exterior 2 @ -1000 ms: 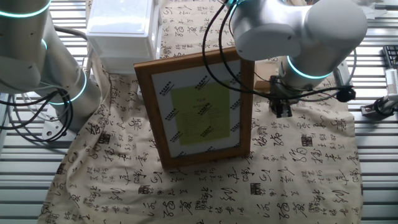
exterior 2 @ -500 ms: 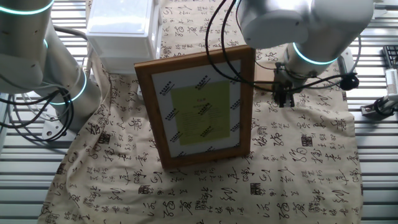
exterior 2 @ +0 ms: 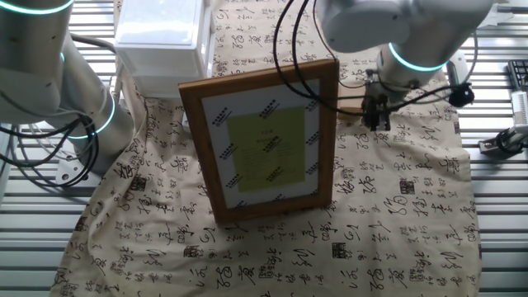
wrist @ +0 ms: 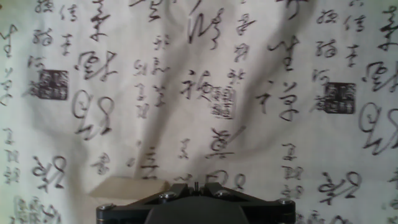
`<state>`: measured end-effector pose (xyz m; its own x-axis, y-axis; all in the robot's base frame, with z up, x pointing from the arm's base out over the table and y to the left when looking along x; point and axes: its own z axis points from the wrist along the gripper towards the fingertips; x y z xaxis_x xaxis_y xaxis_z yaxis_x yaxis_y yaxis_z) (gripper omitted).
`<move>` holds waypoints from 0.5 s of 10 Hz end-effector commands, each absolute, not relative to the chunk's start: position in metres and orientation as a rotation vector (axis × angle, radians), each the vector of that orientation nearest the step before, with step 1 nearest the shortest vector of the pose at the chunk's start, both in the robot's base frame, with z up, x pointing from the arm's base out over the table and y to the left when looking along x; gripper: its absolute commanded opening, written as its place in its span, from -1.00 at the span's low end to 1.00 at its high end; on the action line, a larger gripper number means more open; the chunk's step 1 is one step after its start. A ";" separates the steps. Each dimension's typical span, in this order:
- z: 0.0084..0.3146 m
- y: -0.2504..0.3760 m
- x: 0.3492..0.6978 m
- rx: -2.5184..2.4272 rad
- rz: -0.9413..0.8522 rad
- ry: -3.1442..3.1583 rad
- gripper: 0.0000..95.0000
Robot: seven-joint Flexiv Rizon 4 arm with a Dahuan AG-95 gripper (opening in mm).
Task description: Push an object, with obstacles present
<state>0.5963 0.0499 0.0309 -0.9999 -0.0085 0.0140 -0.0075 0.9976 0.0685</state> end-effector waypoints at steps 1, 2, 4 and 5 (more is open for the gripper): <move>0.035 0.055 0.597 -0.005 -0.107 -3.124 -1.00; 0.036 0.058 0.597 -0.010 -0.108 -3.123 -1.00; 0.041 0.065 0.600 -0.028 -0.111 -3.119 -1.00; 0.043 0.069 0.600 -0.041 -0.113 -3.119 -1.00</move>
